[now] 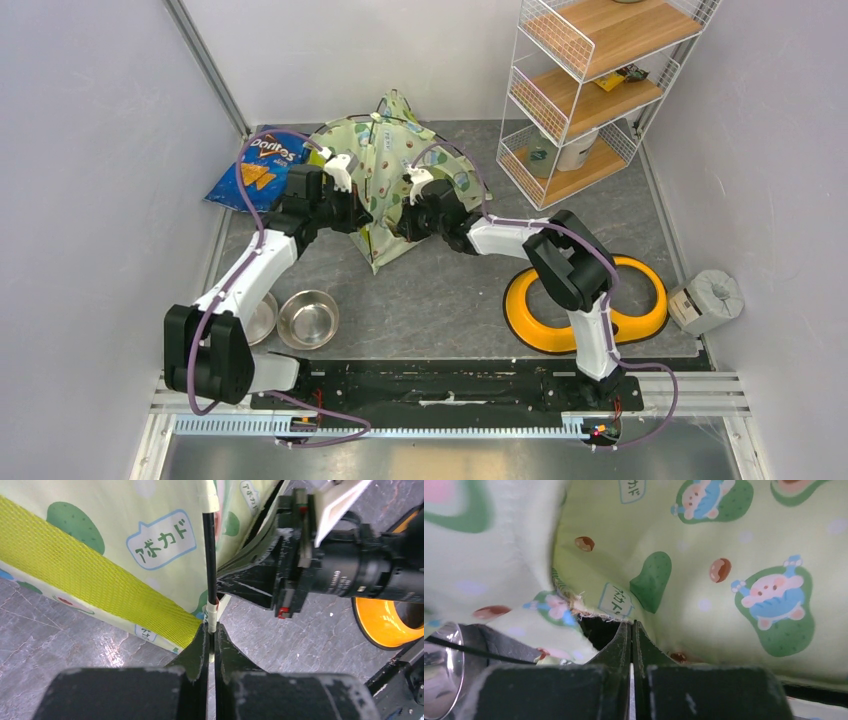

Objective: Set up the pet tent

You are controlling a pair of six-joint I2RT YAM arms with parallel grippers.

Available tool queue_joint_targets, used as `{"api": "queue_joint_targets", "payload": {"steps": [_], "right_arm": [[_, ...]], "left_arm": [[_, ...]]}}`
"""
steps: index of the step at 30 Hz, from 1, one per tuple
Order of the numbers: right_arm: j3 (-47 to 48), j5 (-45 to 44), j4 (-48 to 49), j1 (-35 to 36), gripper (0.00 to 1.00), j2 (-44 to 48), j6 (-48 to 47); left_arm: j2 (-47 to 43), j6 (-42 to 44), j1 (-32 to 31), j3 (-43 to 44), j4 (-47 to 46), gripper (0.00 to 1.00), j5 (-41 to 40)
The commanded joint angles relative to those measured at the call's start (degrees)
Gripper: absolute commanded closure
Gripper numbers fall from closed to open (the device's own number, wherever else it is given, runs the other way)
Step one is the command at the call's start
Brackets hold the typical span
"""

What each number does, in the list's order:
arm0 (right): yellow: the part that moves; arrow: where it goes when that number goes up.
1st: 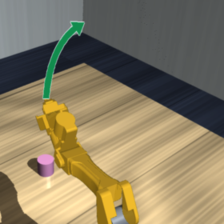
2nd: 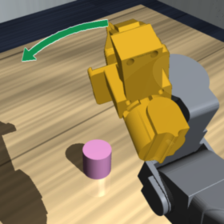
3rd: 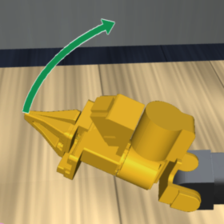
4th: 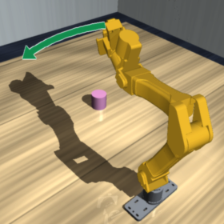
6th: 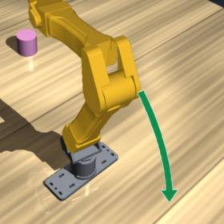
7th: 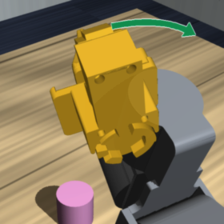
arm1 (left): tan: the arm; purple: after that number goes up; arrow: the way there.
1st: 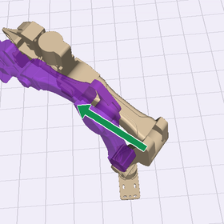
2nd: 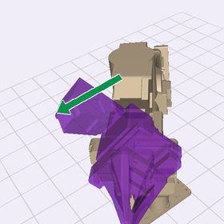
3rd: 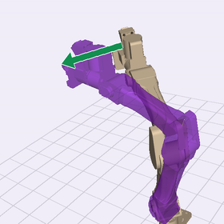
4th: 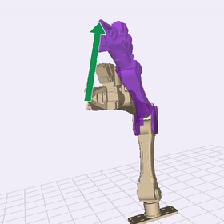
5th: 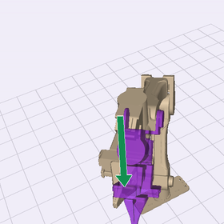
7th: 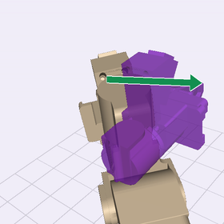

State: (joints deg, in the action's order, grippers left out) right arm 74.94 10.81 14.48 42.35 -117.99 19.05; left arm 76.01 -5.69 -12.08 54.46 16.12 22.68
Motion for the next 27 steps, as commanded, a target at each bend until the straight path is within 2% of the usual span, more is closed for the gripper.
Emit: {"api": "queue_joint_targets", "payload": {"steps": [1, 5, 7, 9, 11, 14, 20, 27], "right_arm": [[0.53, -1.18, 5.54, 0.55, 1.0, -2.39, 7.12], [1.33, -2.62, 3.08, 0.65, 1.0, -2.73, 9.02], [1.45, -2.83, 2.03, 0.56, 0.9, -1.96, 9.72], [0.73, -3.91, 1.01, 0.54, 0.74, -0.11, 10.92], [-0.88, -5.28, 0.19, 0.55, 0.61, 2.94, 11.94], [-5.69, -7.95, -0.31, 0.54, 0.45, 9.47, 13.37], [-12.47, -12.73, -4.33, 0.54, 0.27, 21.63, 14.18], [-12.31, -15.58, -12.56, 0.52, 0.12, 29.52, 12.54]], "left_arm": [[-2.58, -4.58, 0.03, 1.53, -2.17, 0.98, 5.56], [-3.81, -4.46, 0.03, 0.43, -4.42, 0.98, 7.26], [-4.02, -4.59, 0.03, -0.13, -5.38, 0.98, 6.52], [-3.81, -4.44, 0.03, -0.23, -5.48, 0.98, 5.5], [-3.68, -3.91, 0.03, -0.44, -5.91, 0.98, 4.04], [-3.69, -2.49, 0.03, -1.04, -7.99, 0.98, 2.69], [-6.44, 8.67, -4.13, 0.98, -9.11, 0.98, -0.54], [-9.3, 15.9, -4.6, 0.08, -14.93, 0.98, -0.81]]}}
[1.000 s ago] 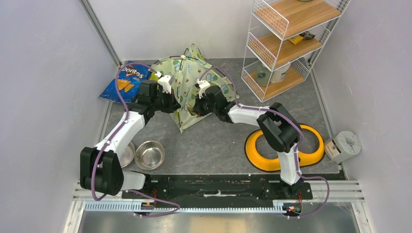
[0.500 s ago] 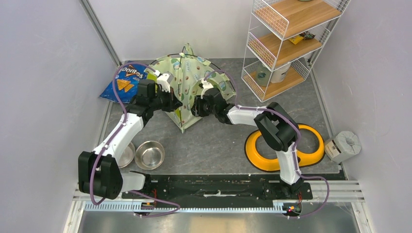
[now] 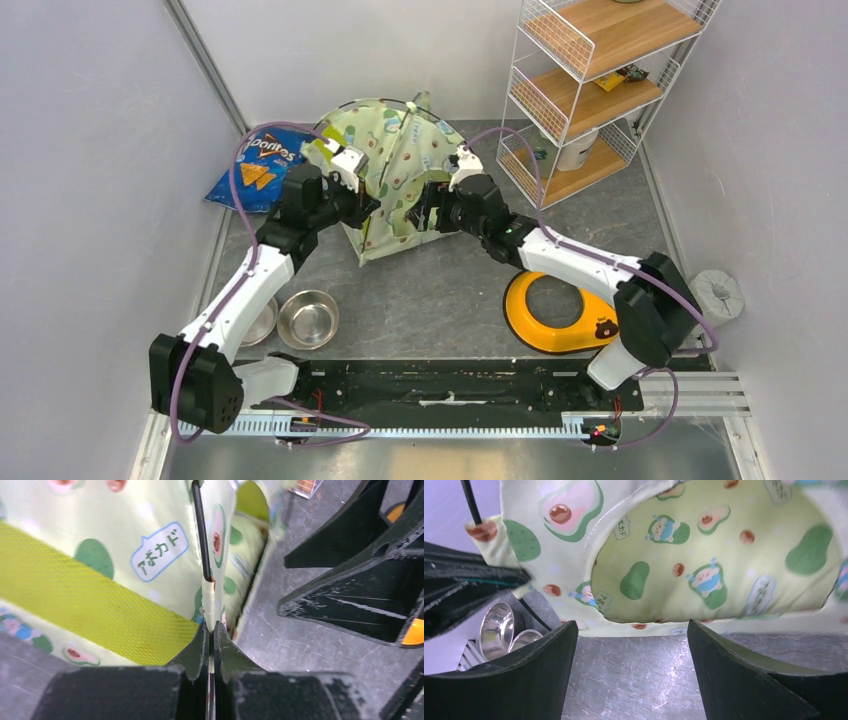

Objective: Set up the pet tent

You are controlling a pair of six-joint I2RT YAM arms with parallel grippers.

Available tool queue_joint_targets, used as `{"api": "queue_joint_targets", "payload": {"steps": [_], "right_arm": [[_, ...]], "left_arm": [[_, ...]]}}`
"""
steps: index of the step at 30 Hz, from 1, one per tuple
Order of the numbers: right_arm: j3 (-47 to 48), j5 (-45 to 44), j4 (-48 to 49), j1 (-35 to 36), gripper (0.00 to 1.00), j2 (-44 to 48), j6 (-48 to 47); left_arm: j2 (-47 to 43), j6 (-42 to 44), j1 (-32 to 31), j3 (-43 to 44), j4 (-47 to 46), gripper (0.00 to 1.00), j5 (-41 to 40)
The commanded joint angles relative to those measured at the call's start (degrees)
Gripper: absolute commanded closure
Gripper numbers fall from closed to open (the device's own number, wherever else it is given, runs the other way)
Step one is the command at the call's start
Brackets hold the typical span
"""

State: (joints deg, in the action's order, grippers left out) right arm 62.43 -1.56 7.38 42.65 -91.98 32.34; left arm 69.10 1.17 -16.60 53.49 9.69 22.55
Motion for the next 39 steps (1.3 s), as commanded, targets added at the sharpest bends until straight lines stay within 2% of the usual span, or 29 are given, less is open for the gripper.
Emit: {"api": "queue_joint_targets", "payload": {"steps": [1, 4, 6, 7, 8, 10, 11, 13, 14, 18, 27, 33, 39], "right_arm": [[0.27, -3.65, -6.32, 0.16, 0.1, 4.34, -0.83], [0.94, -4.62, -9.08, 0.18, 0.03, 6.47, -1.33], [1.62, -5.21, -10.82, 0.15, 0.03, 8.03, -1.43], [1.95, -5.17, -11.48, 0.11, 0.03, 8.65, -1.81], [2.33, -4.88, -12.27, 0.15, 0.03, 9.44, -2.2], [2.65, -2.77, -12.78, 0.16, 0.03, 10.64, -4.23], [2.86, -1.26, -13.25, 0.17, 0.03, 11.06, -5.34], [3.03, 2.9, -13.62, 0.24, 0.03, 10.91, -7.55], [3.19, 5.73, -14.0, 0.24, 0.03, 10.09, -8.48], [6.56, 10.52, -18.22, 2.6, 0.03, 4.11, -11.31], [17.3, 15.62, -18.18, 15.97, 0.03, -11.74, -13.67], [26.93, 12.17, -19.07, 22.56, 0.05, -23.51, -11.44], [33.84, 5.97, -18.69, 24.51, 0.13, -31.93, -8.39]], "left_arm": [[-2.07, 9.53, -0.02, 1.43, -9.3, 0.98, -0.82], [1.57, 10.82, 0.05, 2.76, -9.43, 0.98, -4.72], [4.77, 10.76, 0.32, 2.58, -10.8, 0.98, -8.45], [5.99, 10.09, 0.65, 2.45, -10.34, 0.95, -9.19], [6.71, 9.09, 0.83, 2.32, -9.98, 0.87, -9.95], [6.97, 6.96, 0.87, 1.72, -9.97, 0.68, -11.18], [6.36, 5.48, 0.87, 1.54, -10.15, 0.55, -11.84], [4.6, 2.65, 0.87, 1.67, -10.66, 0.38, -14.15], [3.36, 1.47, 0.87, 2.1, -10.47, 0.16, -15.4], [-2.36, -3.74, 0.87, 4.82, -4.5, 0.14, -22.02], [-22.02, -14.0, 0.87, 6.98, 14.5, 0.14, -34.85], [-27.42, -16.36, 0.87, 10.15, 23.39, 0.14, -39.45], [-28.28, -16.79, 0.85, 10.14, 25.39, 0.14, -39.47]]}}
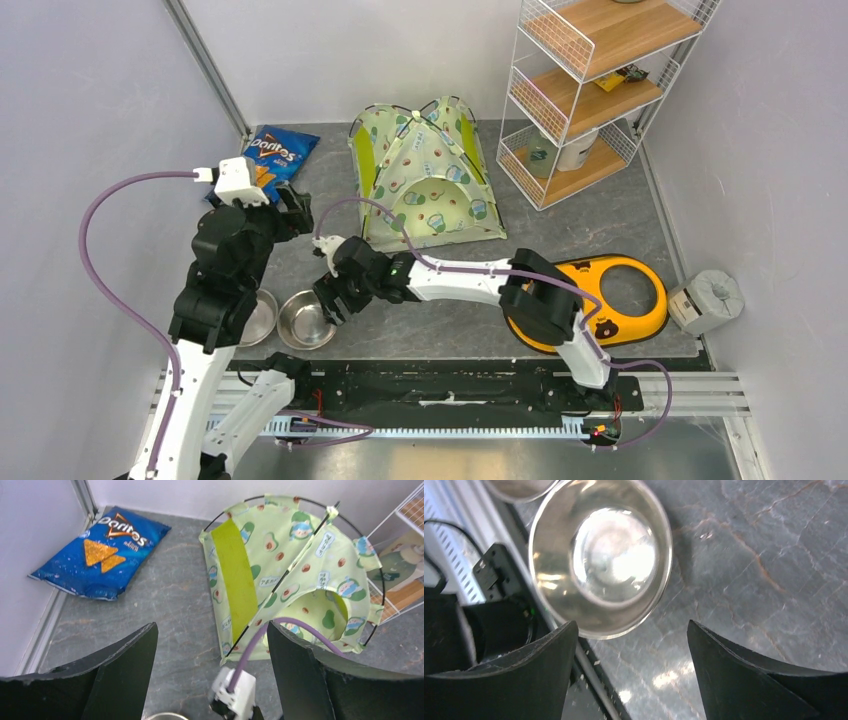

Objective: Set up the pet tent

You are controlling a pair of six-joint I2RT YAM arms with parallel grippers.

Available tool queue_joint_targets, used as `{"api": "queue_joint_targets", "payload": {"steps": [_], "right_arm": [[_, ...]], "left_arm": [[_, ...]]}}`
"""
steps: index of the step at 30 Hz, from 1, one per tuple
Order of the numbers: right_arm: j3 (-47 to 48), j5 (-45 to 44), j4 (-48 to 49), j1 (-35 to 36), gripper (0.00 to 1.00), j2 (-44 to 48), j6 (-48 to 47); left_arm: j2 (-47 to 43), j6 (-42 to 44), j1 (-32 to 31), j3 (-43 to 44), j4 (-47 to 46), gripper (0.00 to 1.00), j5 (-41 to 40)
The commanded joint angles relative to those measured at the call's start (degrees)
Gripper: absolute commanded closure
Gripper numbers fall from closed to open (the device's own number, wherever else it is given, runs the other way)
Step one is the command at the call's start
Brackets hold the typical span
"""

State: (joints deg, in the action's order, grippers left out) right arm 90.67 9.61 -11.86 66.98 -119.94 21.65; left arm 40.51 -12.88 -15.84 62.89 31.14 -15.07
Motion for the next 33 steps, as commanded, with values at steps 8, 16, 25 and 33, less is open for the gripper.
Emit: {"api": "queue_joint_targets", "payload": {"steps": [8, 16, 25, 33], "right_arm": [[11.68, -11.49, -0.86, 0.96, 0.34, -11.65, 4.1], [1.67, -18.61, 0.33, 0.38, 1.0, -1.82, 3.11], [-13.52, -21.17, -13.38, -5.39, 1.0, 19.96, 1.44], [-28.42, -25.07, -33.35, -14.23, 1.0, 43.77, 9.82]], "left_arm": [[0.91, -2.12, 0.1, 1.57, 4.42, 0.14, -1.51], [2.2, -1.33, 0.1, 1.87, 4.39, 0.06, -6.39], [3.95, -1.77, 0.1, 1.34, 2.73, 0.01, -7.83], [5.95, -9.98, 0.1, -3.63, 6.9, 0.1, -9.59]]}}
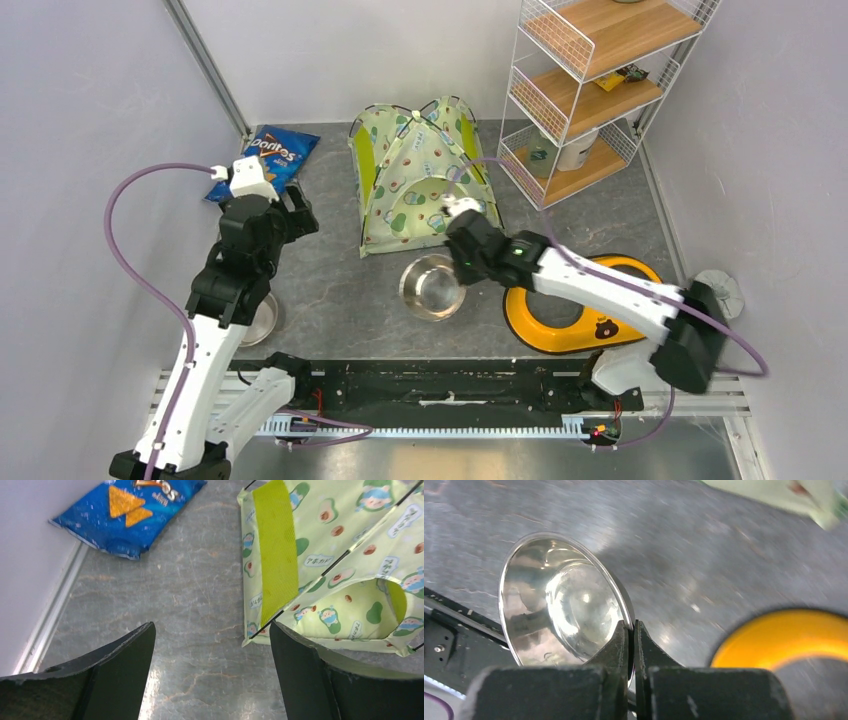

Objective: Set up the pet tent

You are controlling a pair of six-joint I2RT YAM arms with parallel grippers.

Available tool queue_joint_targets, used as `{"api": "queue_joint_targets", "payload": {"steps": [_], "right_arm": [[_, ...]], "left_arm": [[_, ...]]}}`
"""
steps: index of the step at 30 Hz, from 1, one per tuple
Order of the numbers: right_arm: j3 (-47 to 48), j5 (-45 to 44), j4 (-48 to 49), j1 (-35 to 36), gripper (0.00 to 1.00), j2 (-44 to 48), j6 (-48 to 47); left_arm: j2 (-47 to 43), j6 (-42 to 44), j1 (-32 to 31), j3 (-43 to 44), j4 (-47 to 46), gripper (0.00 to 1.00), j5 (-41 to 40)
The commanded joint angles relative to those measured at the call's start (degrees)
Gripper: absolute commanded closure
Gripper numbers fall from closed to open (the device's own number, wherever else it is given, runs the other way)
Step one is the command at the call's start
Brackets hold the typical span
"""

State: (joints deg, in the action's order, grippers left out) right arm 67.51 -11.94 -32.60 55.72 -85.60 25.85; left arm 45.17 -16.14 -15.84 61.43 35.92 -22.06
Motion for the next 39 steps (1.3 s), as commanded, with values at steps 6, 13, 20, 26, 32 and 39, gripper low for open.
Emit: {"api": "queue_joint_targets", "payload": {"steps": [6, 13, 20, 26, 32, 39], "right_arm": [[-11.35, -8.88, -25.31, -10.32, 1.0, 20.11, 15.63], [-15.57, -13.92, -33.57, -20.08, 1.0, 27.26, 22.19], [-14.73, -16.51, -37.26, -29.21, 1.0, 27.46, 26.34], [-17.88, -14.04, -34.07, -33.75, 1.0, 26.39, 27.35], [-18.36, -13.54, -31.81, -36.48, 0.78, 23.23, 27.26], [-14.5, -16.47, -34.25, -37.48, 0.16, 22.55, 26.76]], "left_arm": [[4.27, -14.7, 0.12, -6.73, 7.22, 0.12, -6.27], [6.64, -17.89, 0.2, -8.86, 6.89, 0.12, -6.35], [9.46, -20.8, 0.39, -10.09, 7.94, 0.12, -8.15], [13.62, -22.61, 1.07, -10.79, 8.36, 0.12, -10.04], [16.02, -23.18, 1.92, -10.73, 7.14, 0.11, -9.48], [19.57, -26.71, 3.77, -10.36, 11.77, 0.08, -14.88]]}}
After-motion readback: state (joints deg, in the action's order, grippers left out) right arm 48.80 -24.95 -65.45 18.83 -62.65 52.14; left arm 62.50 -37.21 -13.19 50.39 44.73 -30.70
